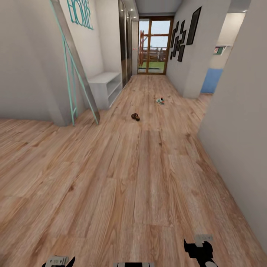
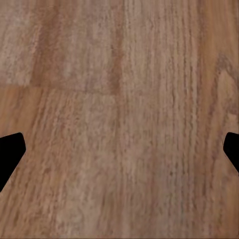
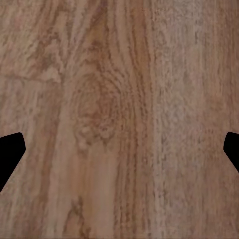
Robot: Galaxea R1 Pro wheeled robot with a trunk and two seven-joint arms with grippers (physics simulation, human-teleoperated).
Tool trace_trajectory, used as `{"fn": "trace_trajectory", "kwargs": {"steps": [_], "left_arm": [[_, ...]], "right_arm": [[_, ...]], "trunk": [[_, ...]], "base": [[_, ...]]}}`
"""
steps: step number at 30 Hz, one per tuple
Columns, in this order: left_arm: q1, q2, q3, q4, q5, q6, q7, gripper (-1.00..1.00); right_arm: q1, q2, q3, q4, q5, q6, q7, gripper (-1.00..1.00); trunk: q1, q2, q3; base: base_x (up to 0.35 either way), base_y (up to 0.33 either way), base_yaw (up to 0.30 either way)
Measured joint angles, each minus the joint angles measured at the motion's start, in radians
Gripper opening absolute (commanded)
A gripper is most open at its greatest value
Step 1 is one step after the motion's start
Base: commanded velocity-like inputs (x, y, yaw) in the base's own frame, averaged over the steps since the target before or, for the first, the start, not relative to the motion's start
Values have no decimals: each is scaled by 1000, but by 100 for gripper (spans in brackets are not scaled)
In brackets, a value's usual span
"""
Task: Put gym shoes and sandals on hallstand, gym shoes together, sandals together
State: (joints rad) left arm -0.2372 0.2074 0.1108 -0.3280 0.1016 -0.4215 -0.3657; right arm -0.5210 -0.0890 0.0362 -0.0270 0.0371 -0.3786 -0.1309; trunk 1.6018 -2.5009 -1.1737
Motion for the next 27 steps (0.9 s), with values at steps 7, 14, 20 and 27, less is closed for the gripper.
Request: {"fn": "trace_trajectory", "kwargs": {"steps": [7,14,20,27], "left_arm": [[0,1,0,0,0,0,0,100],[0,1,0,-1,0,0,0,100],[0,1,0,-1,0,0,0,100],[0,1,0,-1,1,0,0,100]], "right_arm": [[0,-1,0,-1,0,0,-1,100],[0,0,0,-2,-2,0,-4,100],[0,0,0,-2,-2,0,-3,100],[0,0,0,-2,-3,0,-3,100]], "trunk": [[0,0,0],[0,0,0],[0,0,6],[0,0,16]], "base": [[337,0,0],[337,0,0],[337,0,0],[337,0,0]]}}
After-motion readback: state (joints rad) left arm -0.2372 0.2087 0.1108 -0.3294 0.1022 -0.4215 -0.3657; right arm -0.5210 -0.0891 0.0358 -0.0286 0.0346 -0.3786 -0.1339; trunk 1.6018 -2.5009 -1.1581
